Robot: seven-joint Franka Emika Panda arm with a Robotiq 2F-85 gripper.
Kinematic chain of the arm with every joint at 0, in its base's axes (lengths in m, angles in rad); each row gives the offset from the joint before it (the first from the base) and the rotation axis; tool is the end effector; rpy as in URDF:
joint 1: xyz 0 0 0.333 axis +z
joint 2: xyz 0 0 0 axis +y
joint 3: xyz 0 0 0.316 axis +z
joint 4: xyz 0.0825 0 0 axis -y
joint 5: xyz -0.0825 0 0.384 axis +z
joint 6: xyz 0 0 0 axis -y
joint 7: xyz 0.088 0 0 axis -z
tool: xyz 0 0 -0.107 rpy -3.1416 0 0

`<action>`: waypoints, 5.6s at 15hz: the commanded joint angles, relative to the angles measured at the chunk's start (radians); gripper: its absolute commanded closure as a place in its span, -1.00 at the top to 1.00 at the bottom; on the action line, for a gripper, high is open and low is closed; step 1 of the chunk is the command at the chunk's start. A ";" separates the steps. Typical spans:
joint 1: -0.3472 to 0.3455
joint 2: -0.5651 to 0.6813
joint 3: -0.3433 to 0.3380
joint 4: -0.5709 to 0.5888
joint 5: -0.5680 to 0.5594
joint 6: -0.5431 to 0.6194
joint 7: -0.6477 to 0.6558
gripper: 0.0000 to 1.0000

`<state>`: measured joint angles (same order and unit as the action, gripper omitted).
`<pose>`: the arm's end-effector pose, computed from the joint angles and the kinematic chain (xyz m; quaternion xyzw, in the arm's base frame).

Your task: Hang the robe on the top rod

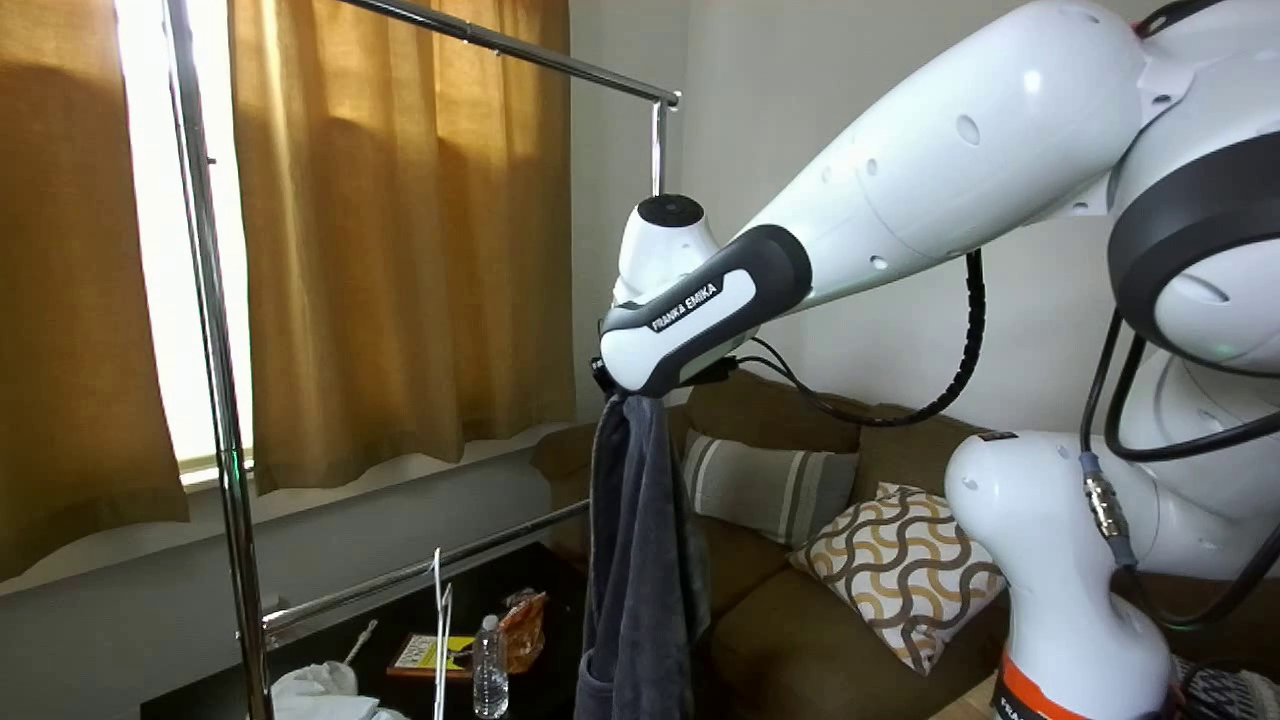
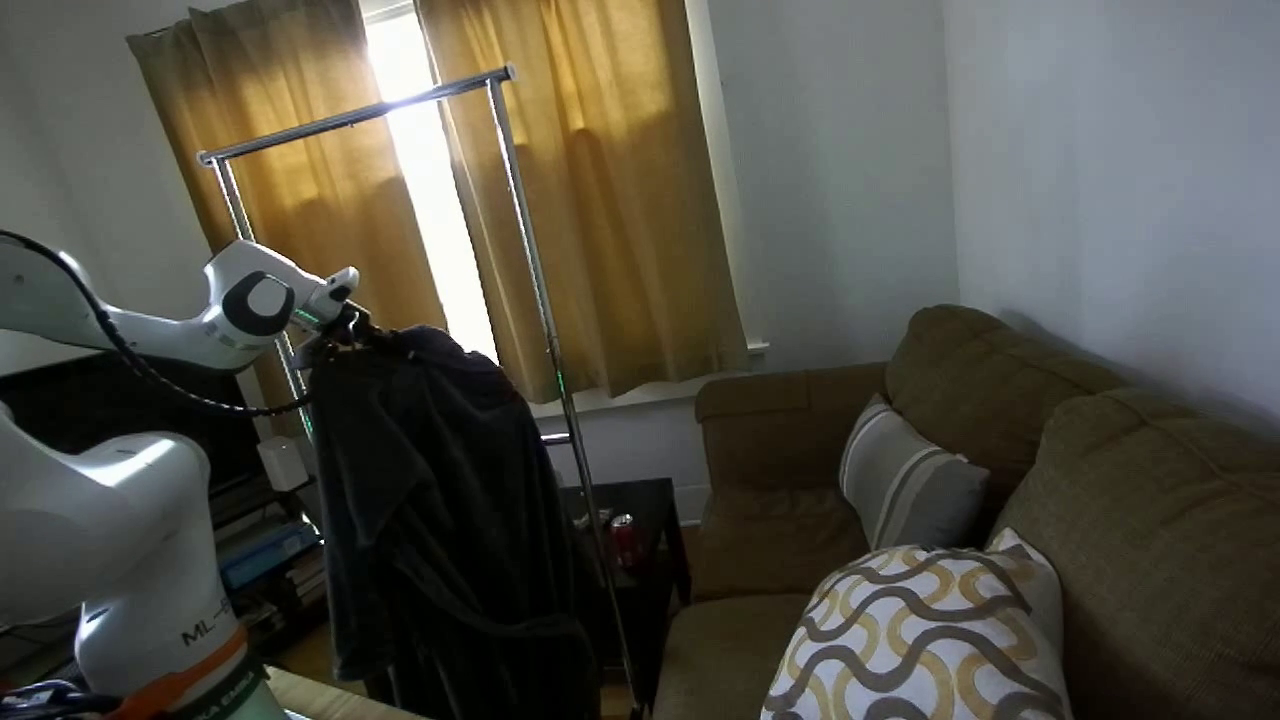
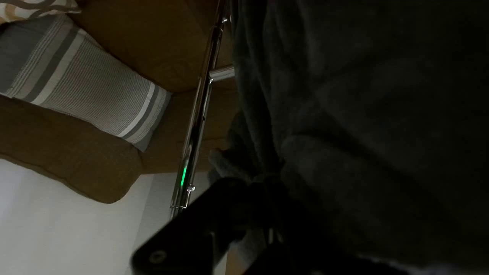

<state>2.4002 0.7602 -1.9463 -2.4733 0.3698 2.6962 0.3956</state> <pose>0.4198 0.2314 0.4504 0.9281 -0.0670 0.3557 0.0868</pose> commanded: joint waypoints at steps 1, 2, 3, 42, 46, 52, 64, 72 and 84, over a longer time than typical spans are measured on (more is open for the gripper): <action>-0.003 0.061 -0.045 0.041 -0.027 0.001 -0.065 -0.94; 0.006 0.074 -0.070 0.054 -0.039 -0.003 -0.091 -0.94; 0.003 0.093 -0.091 0.065 -0.052 -0.004 -0.115 -0.94; -0.134 0.014 -0.175 0.457 0.039 0.490 -0.062 -0.94; -0.153 -0.087 -0.127 0.536 0.033 0.482 -0.063 -0.94; -0.250 -0.240 0.011 0.686 0.014 0.459 -0.067 -0.94; -0.345 -0.302 0.159 0.754 -0.003 0.306 -0.064 -0.13; -0.229 -0.057 -0.069 0.690 -0.007 0.096 0.003 1.00; -0.134 0.097 -0.246 0.655 0.036 -0.167 0.088 1.00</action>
<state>2.2113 0.8235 -2.1395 -1.7834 0.3823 2.5610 0.4756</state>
